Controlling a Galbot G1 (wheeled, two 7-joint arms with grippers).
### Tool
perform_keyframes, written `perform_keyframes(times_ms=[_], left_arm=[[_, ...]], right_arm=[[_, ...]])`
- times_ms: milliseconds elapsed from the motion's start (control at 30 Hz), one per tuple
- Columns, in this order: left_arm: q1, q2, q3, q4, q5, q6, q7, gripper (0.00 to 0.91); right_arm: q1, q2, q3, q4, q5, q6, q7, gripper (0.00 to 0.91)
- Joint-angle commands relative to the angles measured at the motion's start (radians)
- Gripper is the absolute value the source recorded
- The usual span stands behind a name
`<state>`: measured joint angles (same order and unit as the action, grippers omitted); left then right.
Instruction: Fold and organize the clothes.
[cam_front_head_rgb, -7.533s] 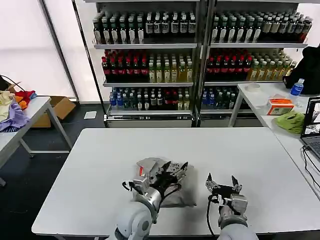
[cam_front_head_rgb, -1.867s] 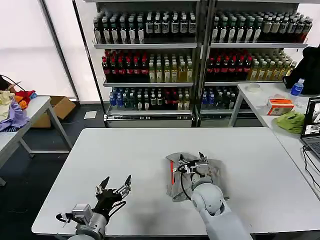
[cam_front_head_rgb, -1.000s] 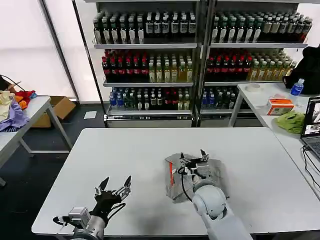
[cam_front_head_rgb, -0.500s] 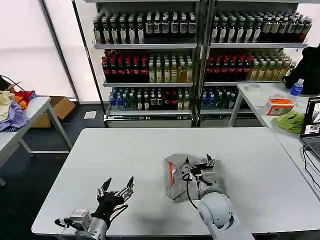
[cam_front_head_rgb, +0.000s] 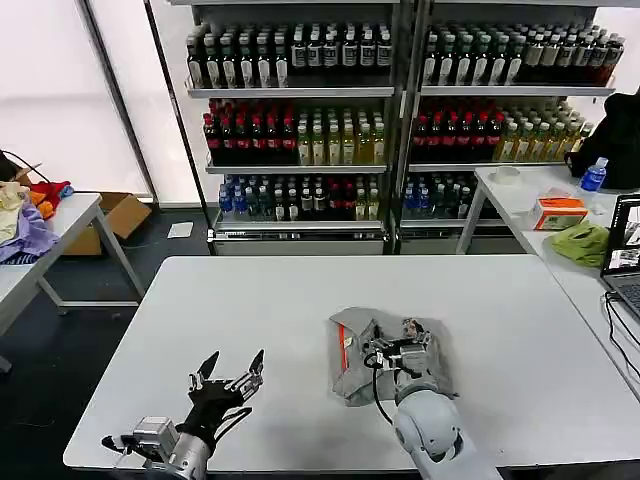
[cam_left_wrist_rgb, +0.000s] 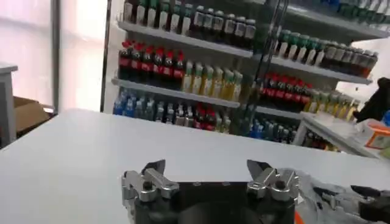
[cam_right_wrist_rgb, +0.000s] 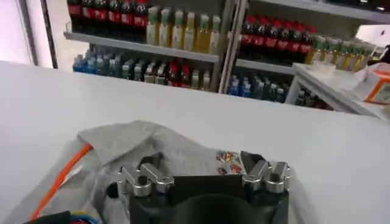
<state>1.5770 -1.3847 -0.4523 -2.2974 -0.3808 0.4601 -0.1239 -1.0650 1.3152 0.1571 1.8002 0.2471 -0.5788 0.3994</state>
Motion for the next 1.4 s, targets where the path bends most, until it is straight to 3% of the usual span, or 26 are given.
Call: perform_keyframes(times_ms=[33, 233, 400, 600, 967, 1400], left_arm=[[-0.001, 0.006, -0.007, 0.0, -0.005, 0.003, 0.003, 0.907], [-0.003, 0.009, -0.013, 0.01, -0.009, -0.003, 0.003, 0.907], [-0.007, 0.009, -0.014, 0.013, -0.006, -0.003, 0.002, 0.907], [-0.009, 0.002, -0.02, 0.005, -0.002, -0.053, -0.001, 0.907], [-0.035, -0.003, -0.061, 0.041, -0.018, -0.131, -0.008, 0.907], [-0.052, 0.008, -0.074, 0.032, -0.023, -0.125, -0.017, 0.907]], right_arm=[[0.001, -0.002, -0.006, -0.055, 0.006, -0.002, -0.004, 0.907], [-0.007, 0.003, 0.015, -0.006, 0.009, 0.001, -0.009, 0.907], [-0.017, -0.034, 0.045, 0.223, -0.003, 0.001, -0.01, 0.907], [-0.088, -0.103, 0.085, 0.368, -0.019, 0.002, -0.009, 0.907], [-0.21, -0.189, 0.282, 0.338, 0.029, 0.053, -0.005, 0.907], [-0.193, -0.155, 0.242, 0.339, 0.018, 0.035, -0.003, 0.907]])
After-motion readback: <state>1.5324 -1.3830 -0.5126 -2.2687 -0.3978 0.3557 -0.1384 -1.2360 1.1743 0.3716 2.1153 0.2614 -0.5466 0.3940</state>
